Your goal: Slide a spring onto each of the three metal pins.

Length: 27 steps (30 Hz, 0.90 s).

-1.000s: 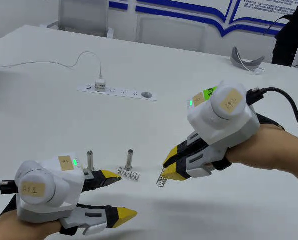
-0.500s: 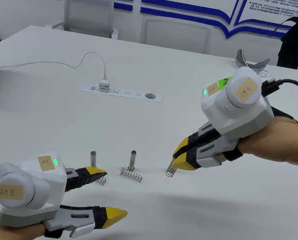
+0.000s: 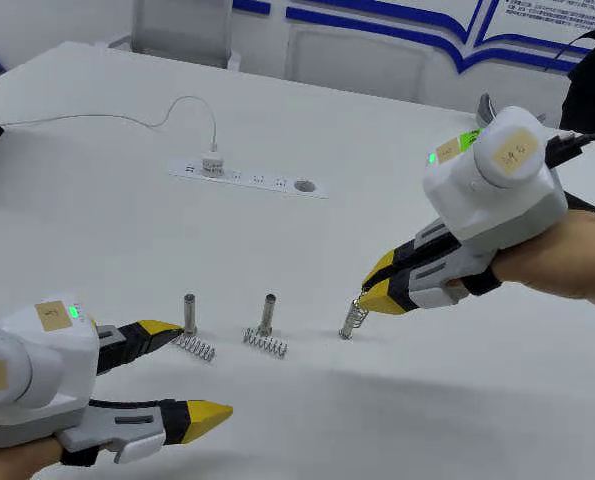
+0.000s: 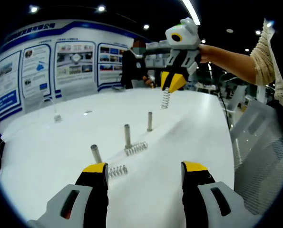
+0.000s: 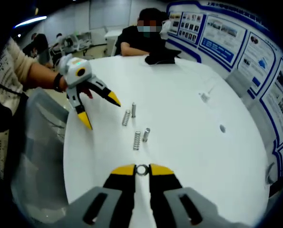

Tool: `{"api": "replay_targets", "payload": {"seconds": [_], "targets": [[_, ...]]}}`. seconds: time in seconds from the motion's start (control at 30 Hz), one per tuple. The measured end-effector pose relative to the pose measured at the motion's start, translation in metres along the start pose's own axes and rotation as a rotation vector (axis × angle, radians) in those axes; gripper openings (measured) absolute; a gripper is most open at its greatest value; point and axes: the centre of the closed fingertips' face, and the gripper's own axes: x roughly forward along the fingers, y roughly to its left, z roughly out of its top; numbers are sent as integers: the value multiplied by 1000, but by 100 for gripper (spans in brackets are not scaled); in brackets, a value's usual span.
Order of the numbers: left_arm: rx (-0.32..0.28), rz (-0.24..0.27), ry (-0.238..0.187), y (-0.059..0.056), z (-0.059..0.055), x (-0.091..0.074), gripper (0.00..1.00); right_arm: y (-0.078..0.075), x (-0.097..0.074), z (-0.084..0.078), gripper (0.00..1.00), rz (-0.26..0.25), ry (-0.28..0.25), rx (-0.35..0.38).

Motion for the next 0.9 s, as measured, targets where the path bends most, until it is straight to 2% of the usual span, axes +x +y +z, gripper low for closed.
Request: {"api": "replay_targets", "payload": {"seconds": [0.27, 0.47, 0.9], "targets": [[-18, 22, 2, 5, -3, -5, 64, -16, -4, -2, 12, -23, 15, 7], [-26, 28, 3, 7, -5, -6, 64, -28, 0, -6, 12, -37, 35, 12], [-42, 32, 5, 11, -7, -8, 65, -39, 14, -13, 12, -46, 60, 14]]}}
